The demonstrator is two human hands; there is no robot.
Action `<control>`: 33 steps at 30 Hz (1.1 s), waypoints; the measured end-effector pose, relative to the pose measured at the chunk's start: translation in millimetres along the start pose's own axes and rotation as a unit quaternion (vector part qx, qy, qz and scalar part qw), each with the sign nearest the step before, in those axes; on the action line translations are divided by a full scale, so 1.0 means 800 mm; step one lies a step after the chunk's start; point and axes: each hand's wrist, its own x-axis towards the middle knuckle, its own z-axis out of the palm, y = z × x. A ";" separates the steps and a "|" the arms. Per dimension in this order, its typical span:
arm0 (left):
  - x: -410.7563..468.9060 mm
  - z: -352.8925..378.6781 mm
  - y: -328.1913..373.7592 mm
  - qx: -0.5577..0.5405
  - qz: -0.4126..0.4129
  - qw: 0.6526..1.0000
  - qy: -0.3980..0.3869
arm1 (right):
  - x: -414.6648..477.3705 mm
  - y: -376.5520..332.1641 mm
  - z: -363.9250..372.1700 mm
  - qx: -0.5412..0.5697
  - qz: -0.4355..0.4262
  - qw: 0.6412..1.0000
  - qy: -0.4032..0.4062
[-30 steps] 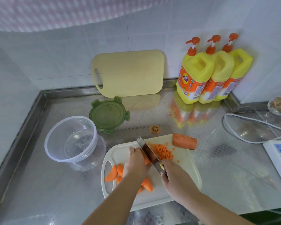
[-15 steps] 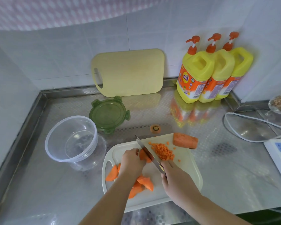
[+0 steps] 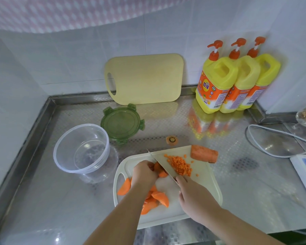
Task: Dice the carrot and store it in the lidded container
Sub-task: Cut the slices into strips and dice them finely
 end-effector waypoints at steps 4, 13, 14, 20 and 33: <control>0.002 -0.007 -0.002 0.002 -0.007 1.000 -0.012 | 0.007 0.001 -0.012 0.021 0.026 0.999 0.021; 0.005 -0.005 -0.003 0.003 -0.037 0.999 0.003 | 0.000 -0.022 -0.015 -0.075 0.011 0.997 0.005; 0.003 -0.005 -0.001 0.004 -0.037 0.999 0.004 | -0.001 -0.024 -0.014 -0.084 0.013 0.996 0.000; 0.000 -0.003 -0.003 0.002 -0.018 1.000 0.017 | -0.001 -0.027 -0.011 -0.106 0.025 0.994 -0.007; 0.012 0.000 -0.013 -0.024 -0.031 0.999 -0.001 | -0.001 -0.030 -0.010 -0.110 0.030 0.993 -0.016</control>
